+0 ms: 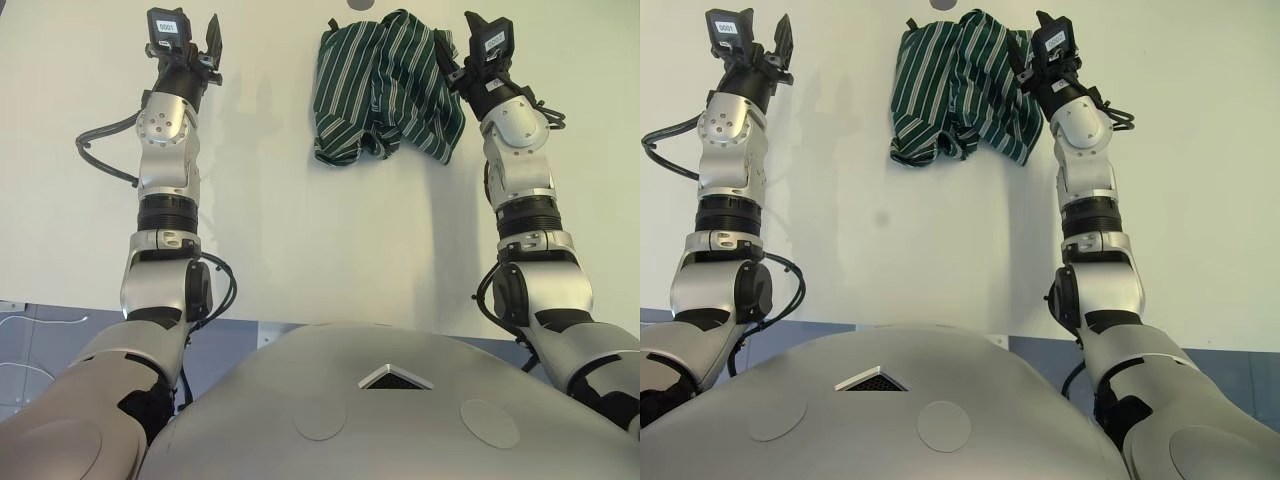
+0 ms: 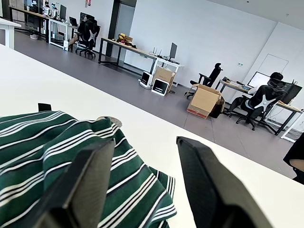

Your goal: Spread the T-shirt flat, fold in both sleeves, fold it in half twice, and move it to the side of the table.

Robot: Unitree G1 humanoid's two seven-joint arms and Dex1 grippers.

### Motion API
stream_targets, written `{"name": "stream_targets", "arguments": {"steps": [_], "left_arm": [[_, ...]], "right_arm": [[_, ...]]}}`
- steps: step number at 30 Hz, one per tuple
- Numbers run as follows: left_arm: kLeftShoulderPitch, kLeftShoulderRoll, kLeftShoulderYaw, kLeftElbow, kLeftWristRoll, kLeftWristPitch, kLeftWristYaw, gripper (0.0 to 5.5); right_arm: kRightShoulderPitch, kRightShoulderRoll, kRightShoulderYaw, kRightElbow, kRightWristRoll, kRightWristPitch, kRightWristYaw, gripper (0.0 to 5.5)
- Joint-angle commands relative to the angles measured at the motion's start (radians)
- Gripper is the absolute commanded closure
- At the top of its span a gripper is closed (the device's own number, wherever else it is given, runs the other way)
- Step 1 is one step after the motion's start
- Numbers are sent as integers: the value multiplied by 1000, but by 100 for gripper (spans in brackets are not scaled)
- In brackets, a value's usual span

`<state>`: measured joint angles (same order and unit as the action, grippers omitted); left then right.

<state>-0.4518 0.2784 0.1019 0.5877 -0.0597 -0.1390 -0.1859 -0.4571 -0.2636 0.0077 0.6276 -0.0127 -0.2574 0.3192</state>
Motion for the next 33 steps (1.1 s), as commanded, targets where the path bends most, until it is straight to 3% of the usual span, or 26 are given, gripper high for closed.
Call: {"name": "stream_targets", "arguments": {"steps": [1,5,7,10,14,21,25,28,31,33], "left_arm": [[0,8,-8,16,19,13,-3,286],[2,8,-19,22,35,12,-7,286],[3,9,-22,24,39,13,-8,286],[2,11,-24,30,40,14,-4,286],[-8,7,-27,38,43,14,-5,282],[2,-2,-32,29,44,16,-4,282],[-6,-3,-31,38,41,15,-3,282],[-13,10,-16,46,33,13,-2,282],[-24,21,31,38,-8,7,-1,282],[-24,21,56,-18,-45,12,-16,282]], "right_arm": [[8,-9,10,8,-23,17,-5,307],[44,16,55,-119,44,74,145,307],[152,-26,224,-430,143,221,400,307],[208,-149,458,-581,-27,333,589,307],[165,-154,548,-522,-201,465,538,335],[109,-75,566,-451,-306,577,391,471],[121,137,356,-460,24,779,422,537],[37,224,193,-613,253,849,435,547],[-154,195,-105,-915,742,995,444,547],[-268,105,-320,-947,994,1017,353,547]]}}
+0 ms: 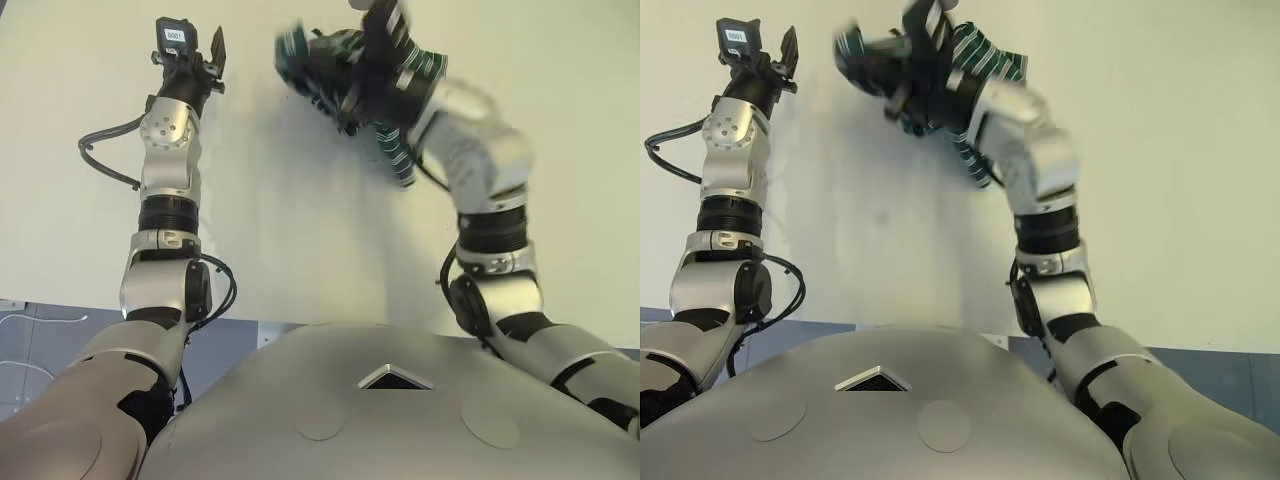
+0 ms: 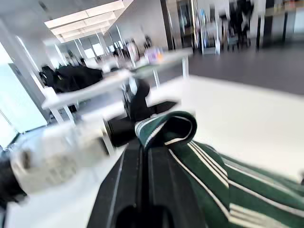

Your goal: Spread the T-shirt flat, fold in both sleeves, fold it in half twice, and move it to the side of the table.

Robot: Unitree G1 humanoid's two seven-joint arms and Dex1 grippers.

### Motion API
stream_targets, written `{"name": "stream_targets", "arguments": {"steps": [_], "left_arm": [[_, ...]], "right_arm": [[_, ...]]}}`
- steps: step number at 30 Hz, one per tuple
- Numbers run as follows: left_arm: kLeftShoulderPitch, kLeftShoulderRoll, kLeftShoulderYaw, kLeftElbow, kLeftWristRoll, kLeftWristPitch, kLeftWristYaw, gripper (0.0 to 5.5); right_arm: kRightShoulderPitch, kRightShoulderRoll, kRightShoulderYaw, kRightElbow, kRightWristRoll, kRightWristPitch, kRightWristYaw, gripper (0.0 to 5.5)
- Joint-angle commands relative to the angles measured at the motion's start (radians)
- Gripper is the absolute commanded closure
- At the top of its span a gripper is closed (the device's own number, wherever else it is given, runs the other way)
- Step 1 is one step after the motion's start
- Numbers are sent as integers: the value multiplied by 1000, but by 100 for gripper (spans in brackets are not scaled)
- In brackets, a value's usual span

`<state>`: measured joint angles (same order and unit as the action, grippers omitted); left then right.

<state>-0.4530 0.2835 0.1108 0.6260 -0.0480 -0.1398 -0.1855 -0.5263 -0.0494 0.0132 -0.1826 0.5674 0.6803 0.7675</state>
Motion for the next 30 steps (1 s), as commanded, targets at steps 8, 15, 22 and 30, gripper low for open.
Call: {"name": "stream_targets", "arguments": {"steps": [8,15,22,30], "left_arm": [[22,16,57,-222,-89,73,-32,282],[51,-19,-73,-276,-35,118,-107,282],[173,11,-228,-459,-80,136,-390,282],[344,193,-412,-650,2,82,-660,282]], "right_arm": [[372,-768,-128,432,-351,-110,-238,508],[477,-953,15,400,-487,-206,-12,379],[386,-825,51,135,-356,-362,165,280],[262,-425,425,335,-557,-391,117,280]]}}
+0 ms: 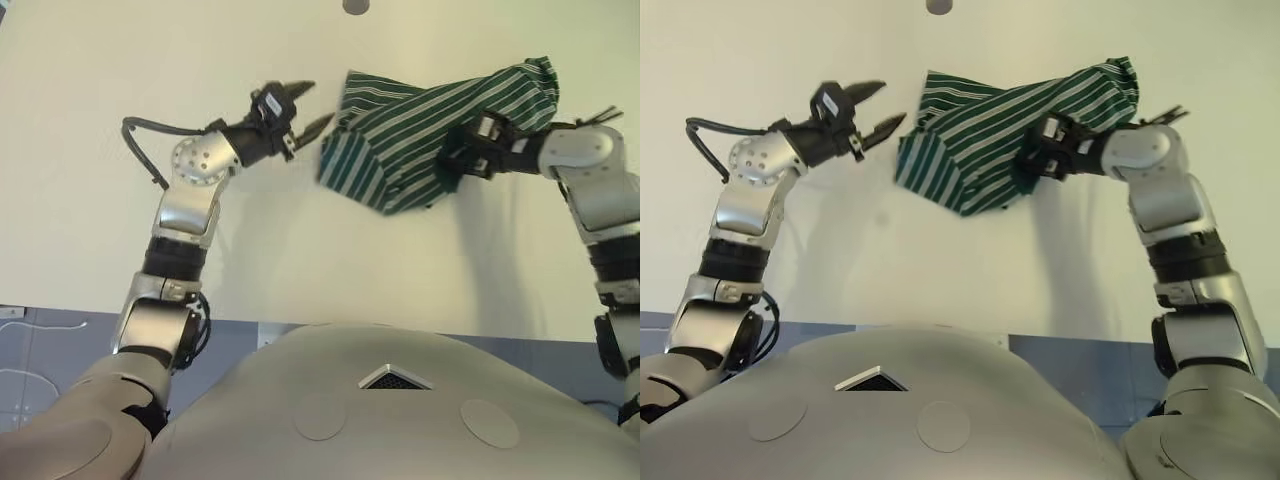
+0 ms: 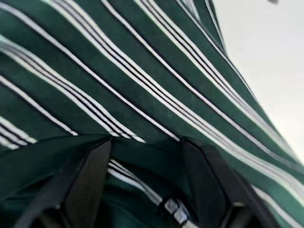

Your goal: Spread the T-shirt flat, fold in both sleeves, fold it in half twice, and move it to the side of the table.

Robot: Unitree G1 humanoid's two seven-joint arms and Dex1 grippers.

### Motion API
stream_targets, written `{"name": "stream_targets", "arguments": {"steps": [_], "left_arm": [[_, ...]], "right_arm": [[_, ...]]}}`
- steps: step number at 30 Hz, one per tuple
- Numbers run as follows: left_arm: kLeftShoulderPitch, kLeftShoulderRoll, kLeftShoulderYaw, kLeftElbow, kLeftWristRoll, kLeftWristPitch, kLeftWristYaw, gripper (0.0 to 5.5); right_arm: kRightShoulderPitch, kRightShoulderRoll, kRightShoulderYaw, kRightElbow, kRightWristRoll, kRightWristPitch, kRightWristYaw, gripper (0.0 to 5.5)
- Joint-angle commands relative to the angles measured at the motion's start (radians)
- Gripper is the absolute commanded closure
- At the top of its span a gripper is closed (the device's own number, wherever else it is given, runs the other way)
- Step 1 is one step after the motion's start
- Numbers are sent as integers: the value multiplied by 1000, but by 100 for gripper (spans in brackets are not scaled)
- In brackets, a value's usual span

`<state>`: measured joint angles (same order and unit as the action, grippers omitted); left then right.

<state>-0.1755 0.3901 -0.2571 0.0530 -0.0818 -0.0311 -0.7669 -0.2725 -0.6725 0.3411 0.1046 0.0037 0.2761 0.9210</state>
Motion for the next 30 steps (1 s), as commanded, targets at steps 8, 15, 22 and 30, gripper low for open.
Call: {"name": "stream_targets", "arguments": {"steps": [8,15,22,30], "left_arm": [[186,329,-33,-180,84,-63,-223,282],[196,420,-25,-121,185,-152,-221,282],[167,380,-57,-33,213,-229,-175,414],[152,367,-50,-5,194,-255,-165,545]], "right_arm": [[-43,214,-46,-47,60,18,-73,280],[-2,127,-159,-209,139,88,-38,280],[180,-121,-265,-264,129,35,76,275],[237,-253,-152,-29,-88,-447,148,275]]}}
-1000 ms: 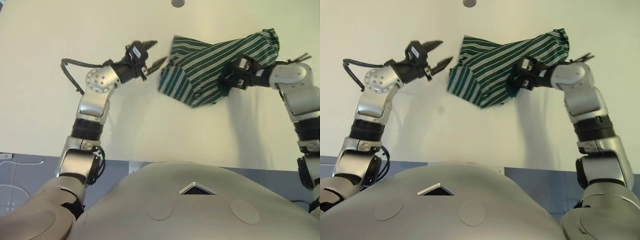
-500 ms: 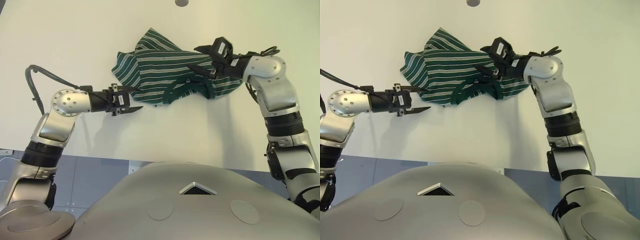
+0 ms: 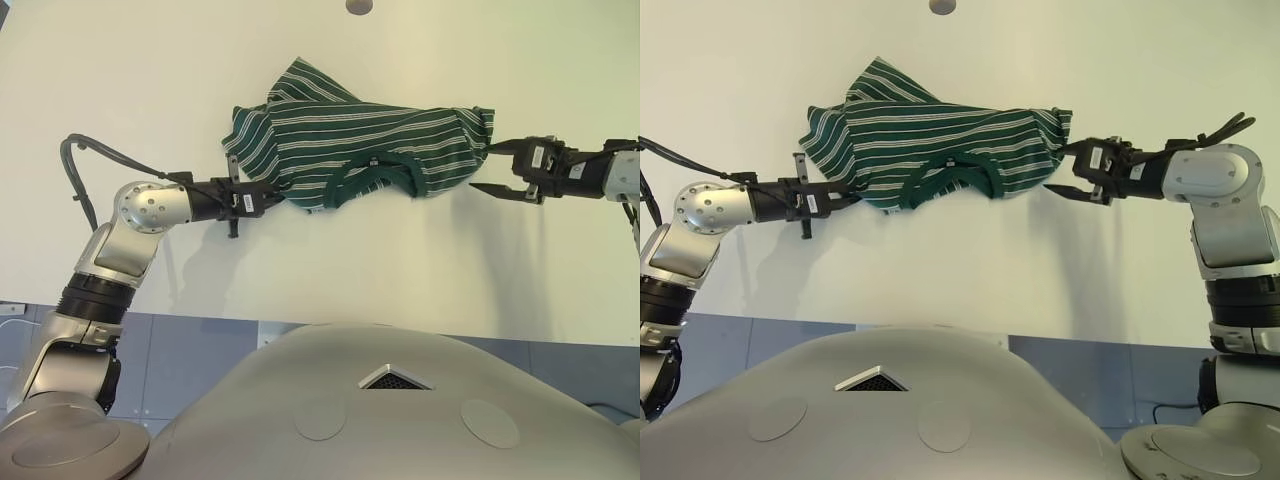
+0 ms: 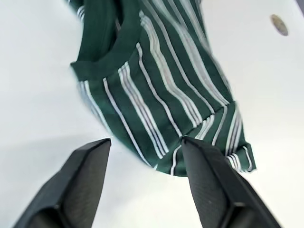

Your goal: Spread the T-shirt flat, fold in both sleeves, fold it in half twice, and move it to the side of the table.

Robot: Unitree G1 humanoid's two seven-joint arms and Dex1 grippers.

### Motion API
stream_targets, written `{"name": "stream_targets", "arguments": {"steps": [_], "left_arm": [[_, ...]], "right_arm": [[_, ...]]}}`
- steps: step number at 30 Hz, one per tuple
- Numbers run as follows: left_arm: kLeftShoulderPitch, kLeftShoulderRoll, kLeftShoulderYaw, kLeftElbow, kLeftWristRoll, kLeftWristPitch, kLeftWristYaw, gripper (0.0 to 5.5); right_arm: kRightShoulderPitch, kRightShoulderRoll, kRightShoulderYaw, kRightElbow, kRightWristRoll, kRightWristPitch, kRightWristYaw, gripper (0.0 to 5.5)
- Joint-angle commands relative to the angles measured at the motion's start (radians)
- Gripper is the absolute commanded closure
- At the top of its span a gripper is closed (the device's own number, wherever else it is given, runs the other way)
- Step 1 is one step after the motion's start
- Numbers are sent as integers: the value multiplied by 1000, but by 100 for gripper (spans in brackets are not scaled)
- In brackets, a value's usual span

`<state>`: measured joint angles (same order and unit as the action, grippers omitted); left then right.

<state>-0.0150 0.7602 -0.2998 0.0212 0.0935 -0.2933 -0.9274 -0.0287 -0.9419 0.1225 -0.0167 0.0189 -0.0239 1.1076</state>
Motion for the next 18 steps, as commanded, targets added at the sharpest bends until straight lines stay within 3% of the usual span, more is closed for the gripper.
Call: {"name": "stream_targets", "arguments": {"steps": [1,4,14,18], "left_arm": [[-14,-6,-4,33,10,8,-6,545],[-28,-7,-2,50,3,3,-13,550],[-37,-12,17,52,-44,11,-28,550],[-52,-25,69,19,-142,62,-42,550]], "right_arm": [[-9,36,82,121,-127,-181,-61,275],[0,57,116,161,-164,-227,-92,312],[-46,76,172,193,-165,-198,-86,540],[-72,113,96,105,51,-49,-20,548]]}}
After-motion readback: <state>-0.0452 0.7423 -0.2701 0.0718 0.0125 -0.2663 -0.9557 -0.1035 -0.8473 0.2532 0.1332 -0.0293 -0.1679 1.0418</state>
